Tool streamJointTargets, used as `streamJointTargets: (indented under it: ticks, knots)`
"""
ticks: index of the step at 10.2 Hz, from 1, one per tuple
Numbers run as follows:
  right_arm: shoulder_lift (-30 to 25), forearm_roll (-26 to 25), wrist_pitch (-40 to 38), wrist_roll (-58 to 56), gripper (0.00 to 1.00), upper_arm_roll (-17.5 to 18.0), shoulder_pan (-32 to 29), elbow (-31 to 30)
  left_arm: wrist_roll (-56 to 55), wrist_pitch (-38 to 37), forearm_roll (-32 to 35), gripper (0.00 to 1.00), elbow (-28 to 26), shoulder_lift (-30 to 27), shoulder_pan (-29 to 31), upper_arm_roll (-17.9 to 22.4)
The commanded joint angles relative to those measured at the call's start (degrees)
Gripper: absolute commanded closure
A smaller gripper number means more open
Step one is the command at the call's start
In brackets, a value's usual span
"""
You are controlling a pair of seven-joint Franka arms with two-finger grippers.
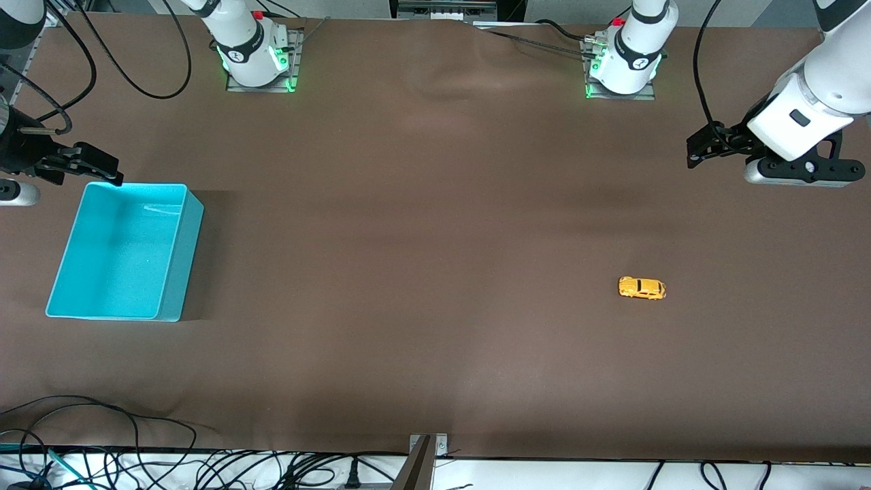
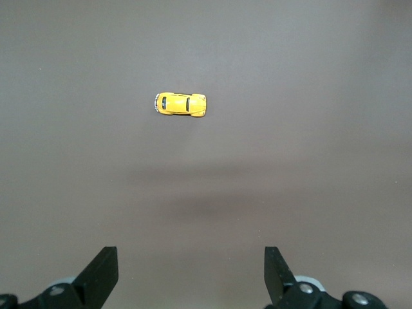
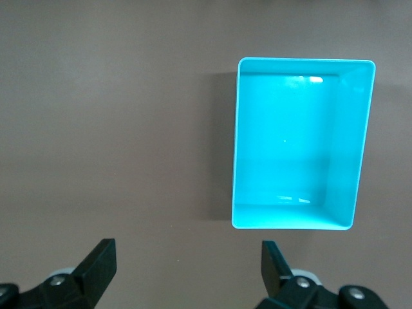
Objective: Wind up and store yellow beetle car
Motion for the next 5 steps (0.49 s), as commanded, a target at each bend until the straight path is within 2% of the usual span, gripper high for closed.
streamJointTargets:
  ticks: [1, 5]
  knots:
    - [0.06, 0.25, -0.04, -0.44, 0.00, -0.29, -0.07, 0.70, 1.25, -1.53, -0.37, 0.00, 1.96, 0.71, 0.06, 0.14]
    - [0.49, 0.25, -0.04, -0.36, 0.00, -0.29, -0.07, 0.79, 1.17, -1.53, -0.37, 0.00, 1.87, 0.71, 0.15, 0.14]
